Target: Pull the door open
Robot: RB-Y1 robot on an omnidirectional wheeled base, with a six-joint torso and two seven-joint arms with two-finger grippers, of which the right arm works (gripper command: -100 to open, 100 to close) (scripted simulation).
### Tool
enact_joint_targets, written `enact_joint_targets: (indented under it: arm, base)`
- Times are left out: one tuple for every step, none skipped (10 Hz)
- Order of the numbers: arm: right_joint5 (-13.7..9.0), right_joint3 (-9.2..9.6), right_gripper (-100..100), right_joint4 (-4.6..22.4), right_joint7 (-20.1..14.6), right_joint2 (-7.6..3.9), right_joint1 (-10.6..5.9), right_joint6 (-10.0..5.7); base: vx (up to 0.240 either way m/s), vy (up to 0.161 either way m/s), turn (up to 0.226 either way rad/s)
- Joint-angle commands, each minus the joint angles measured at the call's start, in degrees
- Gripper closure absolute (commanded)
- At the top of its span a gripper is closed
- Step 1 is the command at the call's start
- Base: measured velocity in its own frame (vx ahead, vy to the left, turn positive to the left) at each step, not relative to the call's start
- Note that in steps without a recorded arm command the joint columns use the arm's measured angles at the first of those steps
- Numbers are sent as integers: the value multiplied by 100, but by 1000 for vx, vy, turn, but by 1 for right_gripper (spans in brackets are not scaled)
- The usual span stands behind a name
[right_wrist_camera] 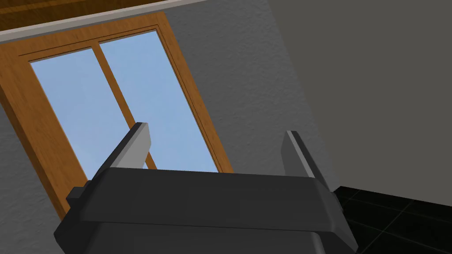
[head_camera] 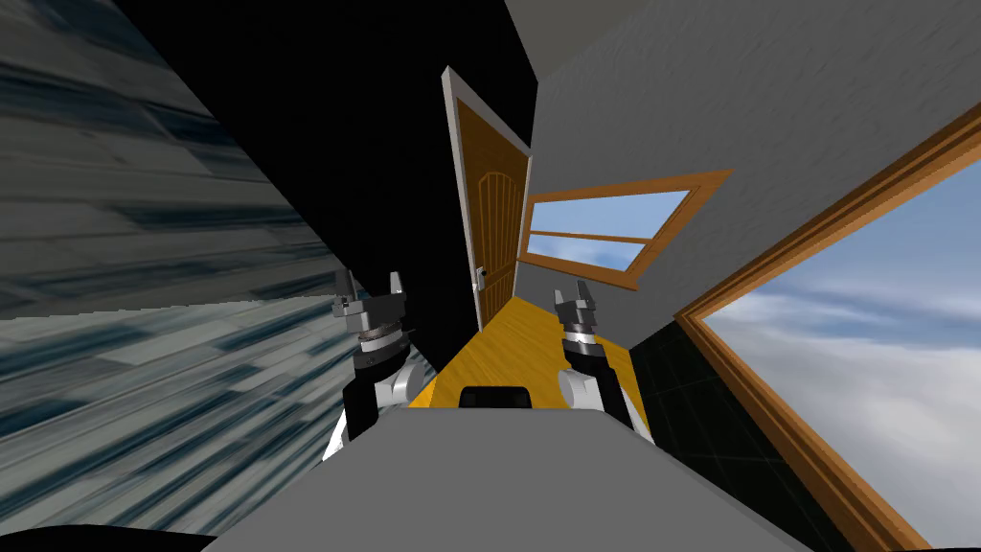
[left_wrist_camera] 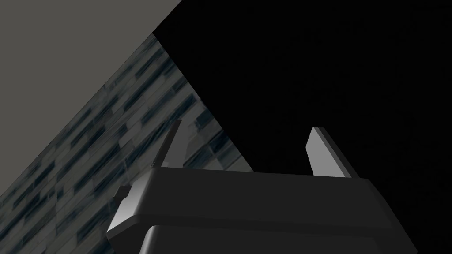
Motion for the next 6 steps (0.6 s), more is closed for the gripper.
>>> enact_joint_targets:
  arm:
    - [135,7,-100,203,188,-99,-88,-47]
    - [180,9,-100,272,251,-132,-118,-63]
    - [310,15,-100,468,432,-223,-203,-108]
    - [380,19,-100,573,529,-272,-249,-132]
    - [462,23,-100,697,643,-327,-302,-160]
    - [544,27,-100,821,757,-383,-356,-189]
  base:
    - [80,-4,121]
    - [124,-4,102]
    - [126,18,139]
    - [124,-12,106]
    - [119,-24,87]
    - [106,-14,109]
